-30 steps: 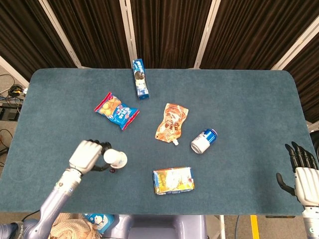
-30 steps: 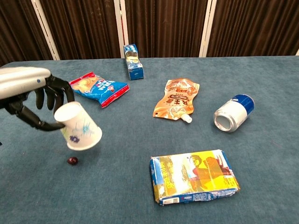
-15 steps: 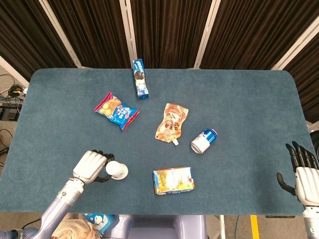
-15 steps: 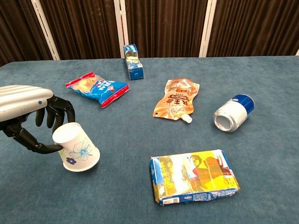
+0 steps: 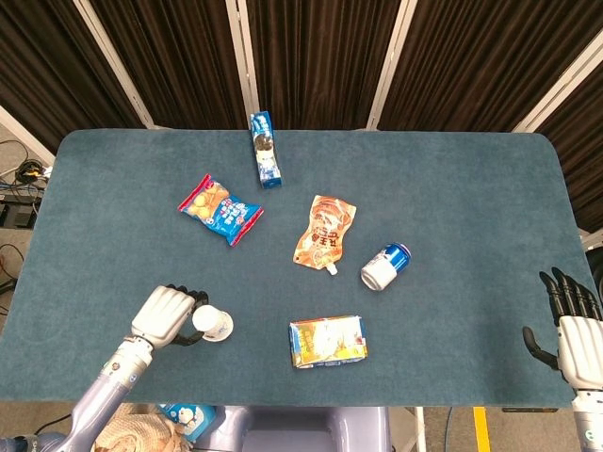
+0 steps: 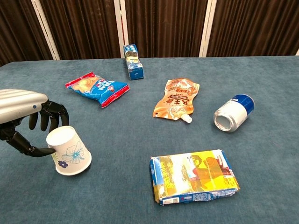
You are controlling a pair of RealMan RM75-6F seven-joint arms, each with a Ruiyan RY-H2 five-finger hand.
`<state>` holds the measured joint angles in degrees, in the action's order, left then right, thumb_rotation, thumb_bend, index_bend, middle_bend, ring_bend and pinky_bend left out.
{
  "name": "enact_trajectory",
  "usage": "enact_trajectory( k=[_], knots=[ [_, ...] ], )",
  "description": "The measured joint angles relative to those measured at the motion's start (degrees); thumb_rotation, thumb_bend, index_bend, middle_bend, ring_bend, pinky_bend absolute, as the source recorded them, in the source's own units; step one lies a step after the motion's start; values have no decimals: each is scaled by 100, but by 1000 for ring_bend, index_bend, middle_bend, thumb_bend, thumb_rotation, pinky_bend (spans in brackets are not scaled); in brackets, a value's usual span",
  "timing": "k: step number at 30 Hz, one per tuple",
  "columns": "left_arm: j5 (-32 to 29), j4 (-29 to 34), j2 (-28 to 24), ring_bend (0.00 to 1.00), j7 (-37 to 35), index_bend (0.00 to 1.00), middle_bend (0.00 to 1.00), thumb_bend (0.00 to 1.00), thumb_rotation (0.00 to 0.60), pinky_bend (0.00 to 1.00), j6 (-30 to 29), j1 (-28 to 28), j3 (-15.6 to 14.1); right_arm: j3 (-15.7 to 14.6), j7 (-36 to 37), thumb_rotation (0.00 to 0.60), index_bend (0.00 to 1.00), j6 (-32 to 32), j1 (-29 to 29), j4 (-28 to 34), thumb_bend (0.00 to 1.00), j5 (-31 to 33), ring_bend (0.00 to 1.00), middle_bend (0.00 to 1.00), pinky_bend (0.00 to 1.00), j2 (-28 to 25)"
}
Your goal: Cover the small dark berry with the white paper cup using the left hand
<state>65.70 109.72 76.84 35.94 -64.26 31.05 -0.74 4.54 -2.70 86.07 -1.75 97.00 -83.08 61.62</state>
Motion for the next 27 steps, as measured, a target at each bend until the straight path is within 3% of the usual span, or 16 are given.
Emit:
enact_trajectory(
  k=[9, 20, 27],
  knots=[
    [-61, -211, 99, 113, -109, 118, 108, 126, 600, 174, 127, 6, -52, 1, 32, 600, 0, -9, 2, 1, 382, 9, 0, 0, 81, -5],
    [591, 60, -239, 108, -549, 69, 76, 123, 600, 164, -197, -191, -136, -6, 28, 600, 0, 0, 8, -7, 382, -5, 0, 0, 82, -15],
    [1599, 119, -874, 81, -1333, 46, 59, 121, 600, 155, -1147, -735, -335, -34, -1, 600, 0, -1, 15, -13, 382, -39, 0, 0, 81, -18]
  ],
)
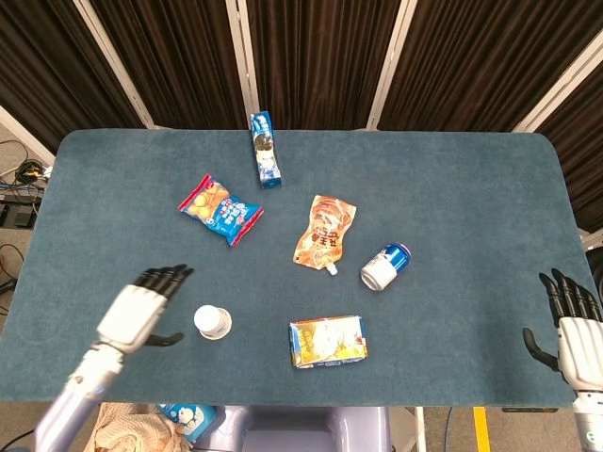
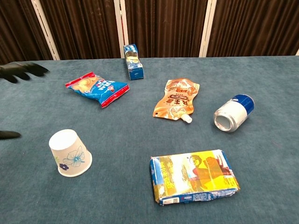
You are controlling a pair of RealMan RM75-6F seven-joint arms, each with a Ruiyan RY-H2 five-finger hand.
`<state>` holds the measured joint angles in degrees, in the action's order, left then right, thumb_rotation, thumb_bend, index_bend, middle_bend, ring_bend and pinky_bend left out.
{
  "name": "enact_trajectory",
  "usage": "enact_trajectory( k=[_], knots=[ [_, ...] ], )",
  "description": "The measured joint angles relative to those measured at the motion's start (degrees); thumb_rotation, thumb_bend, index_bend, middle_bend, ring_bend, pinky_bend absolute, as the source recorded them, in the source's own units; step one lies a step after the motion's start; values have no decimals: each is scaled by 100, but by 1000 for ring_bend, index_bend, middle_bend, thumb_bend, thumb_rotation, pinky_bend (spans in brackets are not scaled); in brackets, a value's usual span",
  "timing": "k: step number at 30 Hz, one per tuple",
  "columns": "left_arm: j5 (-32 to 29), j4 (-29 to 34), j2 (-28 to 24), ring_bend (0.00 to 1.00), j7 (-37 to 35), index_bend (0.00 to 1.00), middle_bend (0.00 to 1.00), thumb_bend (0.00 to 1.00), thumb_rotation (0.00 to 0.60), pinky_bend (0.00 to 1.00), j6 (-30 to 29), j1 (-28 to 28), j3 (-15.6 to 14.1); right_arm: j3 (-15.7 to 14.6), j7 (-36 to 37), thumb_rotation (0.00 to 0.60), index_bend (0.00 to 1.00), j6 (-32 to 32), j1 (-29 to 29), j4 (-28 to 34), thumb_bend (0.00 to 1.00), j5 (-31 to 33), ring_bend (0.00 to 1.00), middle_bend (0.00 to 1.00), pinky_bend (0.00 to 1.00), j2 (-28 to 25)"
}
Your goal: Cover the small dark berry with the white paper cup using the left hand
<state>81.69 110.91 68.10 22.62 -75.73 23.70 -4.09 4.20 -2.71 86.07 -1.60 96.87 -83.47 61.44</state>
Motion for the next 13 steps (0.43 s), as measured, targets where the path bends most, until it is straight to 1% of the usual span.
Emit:
enact_trajectory(
  k=[3, 6, 7, 13],
  knots=[
    [173, -94, -309, 21, -415, 5, 9, 115, 600, 105, -468, -334, -92, -13, -53, 600, 0, 17, 4, 2, 382, -37, 0, 0, 81, 5],
    [325, -297, -517, 0, -826, 0, 0, 103, 600, 22, -885, -696, -176, -32, -117, 600, 0, 31, 5, -6, 382, -81, 0, 0, 82, 20],
    [369, -389, -554, 0, -914, 0, 0, 99, 600, 9, -1000, -799, -197, -40, -141, 600, 0, 32, 4, -13, 382, -96, 0, 0, 82, 24],
    [568, -1207, -582, 0, -1303, 0, 0, 61, 600, 0, -1660, -1330, -283, -70, -199, 600, 0, 47, 3, -48, 382, -169, 0, 0, 72, 31]
  ],
)
